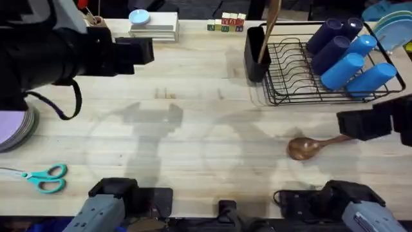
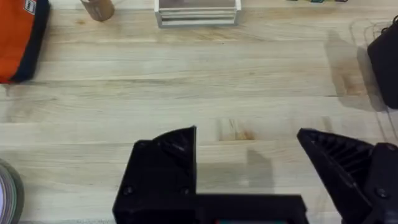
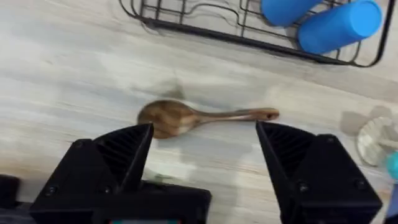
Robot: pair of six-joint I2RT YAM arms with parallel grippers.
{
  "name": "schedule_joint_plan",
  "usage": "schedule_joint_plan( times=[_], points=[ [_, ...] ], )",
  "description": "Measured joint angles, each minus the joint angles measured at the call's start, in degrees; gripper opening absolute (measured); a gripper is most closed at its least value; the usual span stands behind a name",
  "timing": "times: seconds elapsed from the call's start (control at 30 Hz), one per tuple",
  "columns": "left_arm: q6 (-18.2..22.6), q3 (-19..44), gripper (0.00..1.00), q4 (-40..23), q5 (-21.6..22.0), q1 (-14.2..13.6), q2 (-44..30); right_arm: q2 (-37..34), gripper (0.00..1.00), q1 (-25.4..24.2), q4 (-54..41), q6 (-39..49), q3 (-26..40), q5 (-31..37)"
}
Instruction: Pick up the spoon on the table one by one and put them onto the rack
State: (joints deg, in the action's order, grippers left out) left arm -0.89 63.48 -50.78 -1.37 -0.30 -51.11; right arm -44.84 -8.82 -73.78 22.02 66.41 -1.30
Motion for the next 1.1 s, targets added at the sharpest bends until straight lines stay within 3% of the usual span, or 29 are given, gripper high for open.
schedule_joint_plan(
  times=[0.27,0.3,0.43,0.83,1.1],
  points=[
    [0.0,0.0,0.993,0.0,-0.17,0.0,0.0,-1.48,0.994,-7.77,-1.1,8.91,0.22,0.11],
    [0.0,0.0,0.993,0.0,-0.17,0.0,0.01,-4.25,0.993,-10.69,-3.01,14.04,0.24,0.22],
    [0.0,0.0,0.993,0.0,-0.17,0.0,0.02,-8.88,0.994,-13.16,-5.61,22.33,0.24,0.44],
    [0.0,0.0,0.993,0.0,-0.17,0.0,0.0,-17.29,0.995,-13.75,-6.19,42.32,0.24,9.64],
    [0.0,0.0,0.993,0.0,-0.17,0.0,0.0,-18.82,0.995,-13.71,-6.1,54.12,0.24,11.85]
  ],
)
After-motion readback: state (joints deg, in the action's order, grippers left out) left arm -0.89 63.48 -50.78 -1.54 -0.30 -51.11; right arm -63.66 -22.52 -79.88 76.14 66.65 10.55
